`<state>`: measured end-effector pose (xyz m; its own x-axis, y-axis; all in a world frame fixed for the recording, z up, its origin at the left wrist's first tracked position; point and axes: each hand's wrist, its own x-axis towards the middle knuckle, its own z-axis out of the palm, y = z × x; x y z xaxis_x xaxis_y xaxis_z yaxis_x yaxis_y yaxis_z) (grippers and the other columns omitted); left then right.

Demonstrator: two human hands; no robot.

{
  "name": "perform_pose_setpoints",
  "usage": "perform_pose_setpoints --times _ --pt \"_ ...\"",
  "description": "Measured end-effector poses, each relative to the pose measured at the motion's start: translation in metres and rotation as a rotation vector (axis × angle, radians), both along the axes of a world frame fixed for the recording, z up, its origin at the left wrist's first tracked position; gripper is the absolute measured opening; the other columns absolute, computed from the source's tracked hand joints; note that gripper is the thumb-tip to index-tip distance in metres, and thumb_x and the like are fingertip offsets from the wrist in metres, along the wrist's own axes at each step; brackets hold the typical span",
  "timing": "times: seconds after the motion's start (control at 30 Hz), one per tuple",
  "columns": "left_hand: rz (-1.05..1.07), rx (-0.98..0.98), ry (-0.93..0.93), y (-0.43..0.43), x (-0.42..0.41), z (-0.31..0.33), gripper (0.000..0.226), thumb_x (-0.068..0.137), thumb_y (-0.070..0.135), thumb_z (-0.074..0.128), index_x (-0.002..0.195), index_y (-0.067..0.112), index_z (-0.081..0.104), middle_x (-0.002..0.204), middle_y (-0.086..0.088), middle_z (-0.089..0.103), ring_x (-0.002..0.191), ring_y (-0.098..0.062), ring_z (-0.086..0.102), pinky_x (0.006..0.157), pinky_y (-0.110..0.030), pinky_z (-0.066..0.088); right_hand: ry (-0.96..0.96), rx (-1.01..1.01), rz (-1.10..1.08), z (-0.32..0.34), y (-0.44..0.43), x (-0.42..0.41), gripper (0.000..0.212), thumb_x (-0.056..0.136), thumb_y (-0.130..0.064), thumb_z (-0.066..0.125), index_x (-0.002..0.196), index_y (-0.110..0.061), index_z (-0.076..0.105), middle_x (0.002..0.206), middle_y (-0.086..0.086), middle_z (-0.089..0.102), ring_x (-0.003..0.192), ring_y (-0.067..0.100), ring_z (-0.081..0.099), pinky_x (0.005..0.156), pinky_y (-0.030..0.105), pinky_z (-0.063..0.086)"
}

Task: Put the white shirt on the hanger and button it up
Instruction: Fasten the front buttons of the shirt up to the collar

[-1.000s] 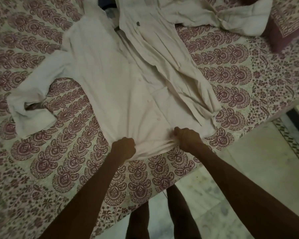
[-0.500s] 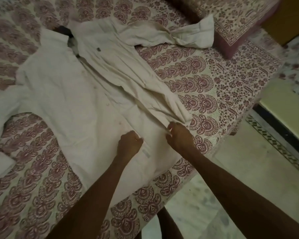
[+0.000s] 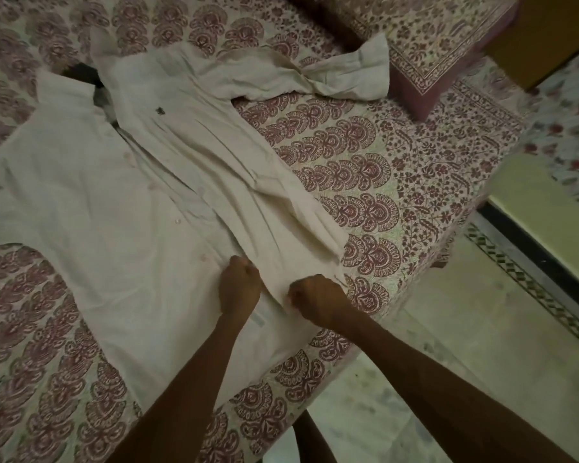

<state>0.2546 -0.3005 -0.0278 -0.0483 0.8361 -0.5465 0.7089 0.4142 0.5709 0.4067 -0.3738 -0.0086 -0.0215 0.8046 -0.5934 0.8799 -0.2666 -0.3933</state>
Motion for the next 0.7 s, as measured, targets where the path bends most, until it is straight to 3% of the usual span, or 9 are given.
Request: perform_pose_setpoints --times 0.07,0.13,0.2,0.27,0.33,0.4,0.47,0.57,0.7 --pt "0.15 -0.058 -0.191 0.011 0.014 0.005 0.033 0.096 0.04 0.05 0.108 0.01 0.049 0.099 -0.008 0.063 0.093 -0.03 0.063 0.084 -0.042 0.054 -0.068 0.251 -0.276 0.006 0.002 0.014 0.018 0.086 -0.01 0.056 0.099 -0.017 0.067 0.1 0.005 0.065 0.085 0.025 0.063 0.068 0.036 0.055" --pt "0.241 -0.109 -0.248 0.018 0.028 0.01 0.052 0.094 0.047 0.054 0.125 0.008 0.042 0.108 -0.004 0.055 0.098 -0.027 0.057 0.087 -0.036 0.049 -0.229 0.402 -0.519 0.007 0.005 0.032 0.033 0.077 -0.001 0.063 0.107 -0.014 0.059 0.105 0.006 0.057 0.086 0.024 0.056 0.065 0.037 0.052" --pt "0.298 -0.125 -0.226 0.021 0.042 0.008 0.057 0.092 0.034 0.062 0.136 0.005 0.04 0.12 -0.006 0.054 0.109 -0.027 0.055 0.09 -0.032 0.045 -0.298 0.344 -0.632 -0.005 0.009 0.055 0.056 0.066 0.002 0.07 0.117 -0.012 0.051 0.114 0.01 0.051 0.094 0.026 0.052 0.069 0.04 0.052" --pt "0.393 -0.151 -0.255 0.022 0.052 0.0 0.045 0.093 0.018 0.06 0.134 0.004 0.049 0.129 -0.012 0.059 0.115 -0.03 0.057 0.094 -0.033 0.047 -0.178 0.271 -0.715 -0.018 0.013 0.072 0.065 0.068 -0.001 0.07 0.127 -0.01 0.045 0.123 0.014 0.05 0.104 0.031 0.052 0.077 0.043 0.052" --pt "0.557 -0.18 -0.328 0.022 0.059 -0.003 0.037 0.095 0.017 0.054 0.129 0.003 0.055 0.125 -0.014 0.062 0.109 -0.031 0.06 0.093 -0.036 0.051 -0.022 0.281 -0.768 -0.027 0.019 0.084 0.064 0.07 -0.008 0.071 0.129 -0.012 0.047 0.119 0.013 0.058 0.103 0.031 0.057 0.079 0.043 0.053" --pt "0.724 -0.176 -0.393 0.021 0.062 -0.006 0.034 0.097 0.019 0.049 0.125 0.001 0.058 0.118 -0.012 0.063 0.102 -0.028 0.061 0.088 -0.036 0.052 0.077 0.289 -0.742 -0.028 0.026 0.088 0.057 0.07 -0.023 0.078 0.123 -0.016 0.055 0.105 0.004 0.067 0.089 0.021 0.064 0.07 0.036 0.054" --pt "0.861 -0.163 -0.485 0.015 0.059 -0.004 0.033 0.099 0.022 0.048 0.123 0.003 0.06 0.115 -0.012 0.064 0.104 -0.029 0.062 0.094 -0.039 0.052 0.101 0.296 -0.704 -0.026 0.033 0.085 0.043 0.076 -0.034 0.076 0.113 -0.018 0.062 0.089 -0.001 0.07 0.075 0.016 0.064 0.061 0.029 0.049" --pt "0.882 -0.122 -0.39 0.005 0.049 -0.003 0.038 0.097 0.03 0.05 0.122 0.005 0.063 0.114 -0.012 0.065 0.106 -0.03 0.062 0.098 -0.043 0.05 0.024 0.33 -0.773 -0.025 0.04 0.086 0.015 0.083 -0.018 0.061 0.095 -0.018 0.071 0.08 0.001 0.071 0.071 0.02 0.065 0.056 0.026 0.041" --pt "0.775 -0.058 -0.217 0.001 0.034 -0.007 0.046 0.099 0.035 0.044 0.123 0.0 0.061 0.12 -0.018 0.064 0.11 -0.034 0.06 0.098 -0.042 0.049 -0.027 0.323 -0.853 -0.019 0.043 0.097 0.025 0.079 -0.003 0.053 0.09 -0.016 0.072 0.076 0.004 0.07 0.065 0.021 0.062 0.051 0.022 0.036"
